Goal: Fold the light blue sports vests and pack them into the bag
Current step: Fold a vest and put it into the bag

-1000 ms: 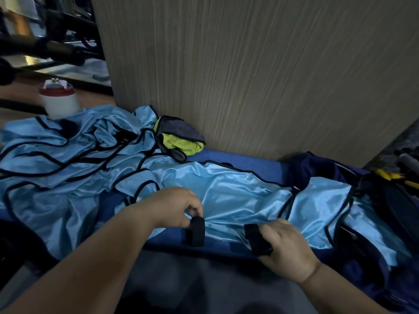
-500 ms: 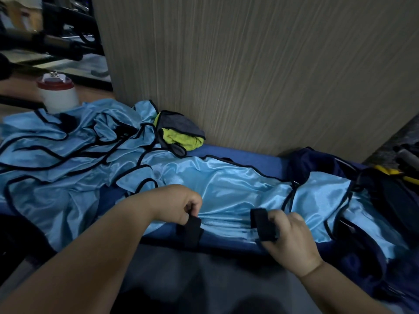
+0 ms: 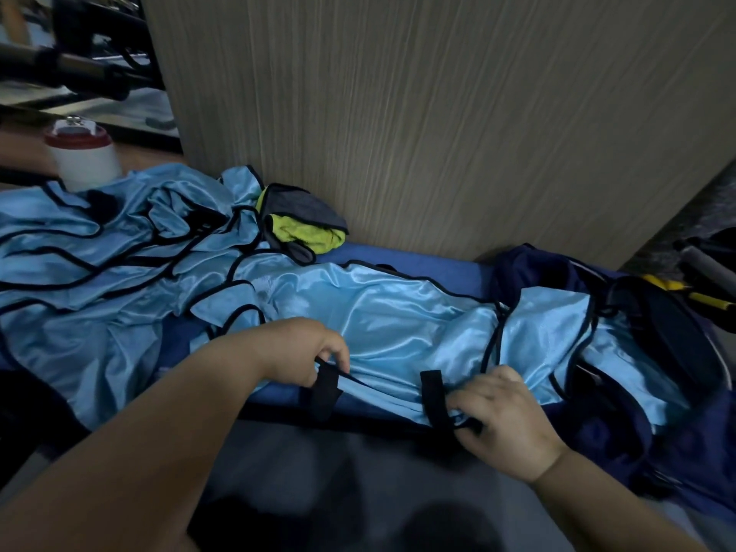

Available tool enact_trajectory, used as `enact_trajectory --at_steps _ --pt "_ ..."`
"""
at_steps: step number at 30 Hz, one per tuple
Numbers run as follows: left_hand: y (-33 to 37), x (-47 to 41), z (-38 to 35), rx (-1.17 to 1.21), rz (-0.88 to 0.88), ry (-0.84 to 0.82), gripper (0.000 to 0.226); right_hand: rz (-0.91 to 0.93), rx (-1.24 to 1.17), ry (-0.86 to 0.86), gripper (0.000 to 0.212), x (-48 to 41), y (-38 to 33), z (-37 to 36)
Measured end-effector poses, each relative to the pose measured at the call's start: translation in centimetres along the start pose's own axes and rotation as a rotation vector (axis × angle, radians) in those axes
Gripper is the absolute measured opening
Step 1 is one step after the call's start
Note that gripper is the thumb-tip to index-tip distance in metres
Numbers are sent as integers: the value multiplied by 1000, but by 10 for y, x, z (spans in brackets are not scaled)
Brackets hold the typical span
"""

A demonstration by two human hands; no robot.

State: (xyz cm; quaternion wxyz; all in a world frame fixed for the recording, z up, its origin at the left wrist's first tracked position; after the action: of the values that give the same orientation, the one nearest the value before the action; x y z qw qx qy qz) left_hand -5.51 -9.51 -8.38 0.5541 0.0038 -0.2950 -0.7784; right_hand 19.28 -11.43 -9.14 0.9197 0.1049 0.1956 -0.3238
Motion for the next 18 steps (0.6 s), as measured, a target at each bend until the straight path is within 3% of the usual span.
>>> enact_trajectory --at_steps 4,8,12,18 --pt "-3 -1 -7 28 34 -12 36 -37 27 105 21 7 1 9" --pt "1 -1 -1 142 -27 103 22 -243 47 118 17 7 16 16" --pt "3 0 5 251 -62 173 13 -367 127 12 26 -4 31 17" --pt "-13 3 29 155 40 317 10 -388 323 -98 50 -11 62 30"
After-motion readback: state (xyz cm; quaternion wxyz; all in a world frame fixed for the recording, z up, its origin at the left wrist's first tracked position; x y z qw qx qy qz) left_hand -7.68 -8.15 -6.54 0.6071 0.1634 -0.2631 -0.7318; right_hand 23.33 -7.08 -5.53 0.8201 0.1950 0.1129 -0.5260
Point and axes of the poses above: each hand's wrist, its own x-axis away from the middle knuckle, its own z-axis out of the back of the hand, y = z × x, the point moved 7 cm from there along -x, towards the middle knuckle, and after that the axes turned 4 degrees about x, right-handed, at the moved point
